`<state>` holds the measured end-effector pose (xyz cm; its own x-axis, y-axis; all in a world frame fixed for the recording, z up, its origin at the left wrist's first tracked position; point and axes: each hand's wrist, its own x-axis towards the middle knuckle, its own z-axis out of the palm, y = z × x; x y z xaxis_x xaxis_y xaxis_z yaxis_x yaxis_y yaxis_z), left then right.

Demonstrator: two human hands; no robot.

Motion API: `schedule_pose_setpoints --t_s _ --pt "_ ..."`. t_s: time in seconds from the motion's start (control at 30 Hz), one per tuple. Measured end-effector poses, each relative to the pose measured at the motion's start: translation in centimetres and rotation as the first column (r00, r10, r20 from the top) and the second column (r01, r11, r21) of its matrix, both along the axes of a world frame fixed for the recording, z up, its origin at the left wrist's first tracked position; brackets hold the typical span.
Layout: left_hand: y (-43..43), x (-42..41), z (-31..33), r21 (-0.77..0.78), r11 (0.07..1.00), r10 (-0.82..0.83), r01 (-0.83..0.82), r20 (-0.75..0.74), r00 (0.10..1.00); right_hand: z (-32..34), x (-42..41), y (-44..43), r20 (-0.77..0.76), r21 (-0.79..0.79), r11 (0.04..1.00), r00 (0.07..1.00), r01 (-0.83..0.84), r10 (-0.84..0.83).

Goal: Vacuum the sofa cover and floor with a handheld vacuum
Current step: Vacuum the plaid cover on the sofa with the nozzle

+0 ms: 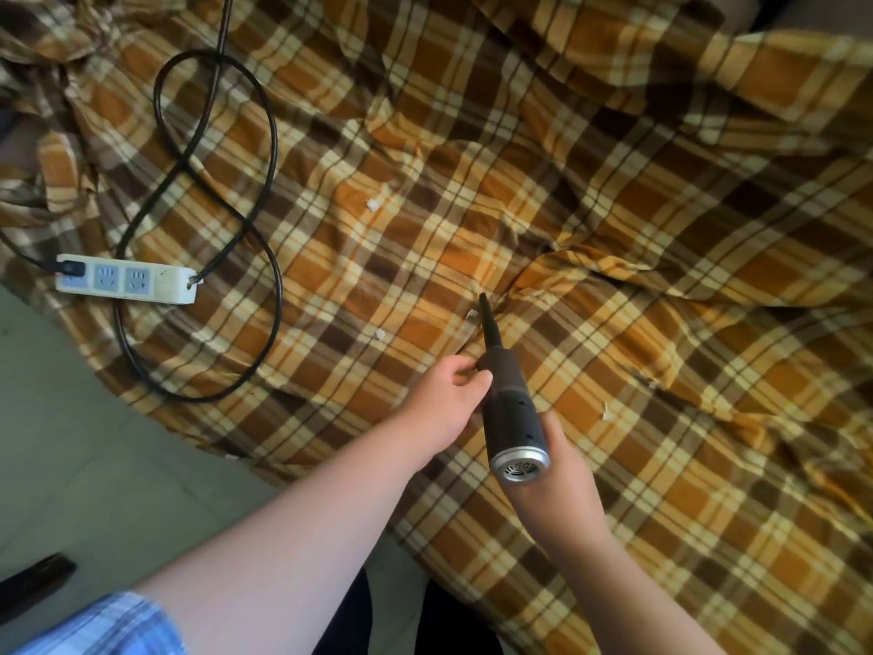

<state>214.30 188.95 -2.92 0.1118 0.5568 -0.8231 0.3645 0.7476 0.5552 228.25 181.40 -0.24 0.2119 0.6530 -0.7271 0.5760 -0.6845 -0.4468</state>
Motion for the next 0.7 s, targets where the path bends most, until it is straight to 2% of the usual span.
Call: schedule_pose_setpoints --t_s 0.23,0.47,0.7 --pt "-3.0 -1.5 0.3 -0.067 0.991 0.115 -0.112 0.036 0.993 0.9 -1.3 -2.1 0.001 -0.045 0.997 0.998 -0.062 0.063" --pt "-4.6 -2.5 1.6 -0.068 0.992 0.11 -0.107 0.039 0.993 1.6 -2.0 -3.3 -0.001 -0.034 0.993 0.993 -0.115 0.115" --pt "-5.2 -2.1 2.2 -0.014 0.993 0.118 -0.118 -0.008 0.993 2.6 -2.3 -3.4 -0.034 -0.043 0.997 0.998 -0.059 0.057"
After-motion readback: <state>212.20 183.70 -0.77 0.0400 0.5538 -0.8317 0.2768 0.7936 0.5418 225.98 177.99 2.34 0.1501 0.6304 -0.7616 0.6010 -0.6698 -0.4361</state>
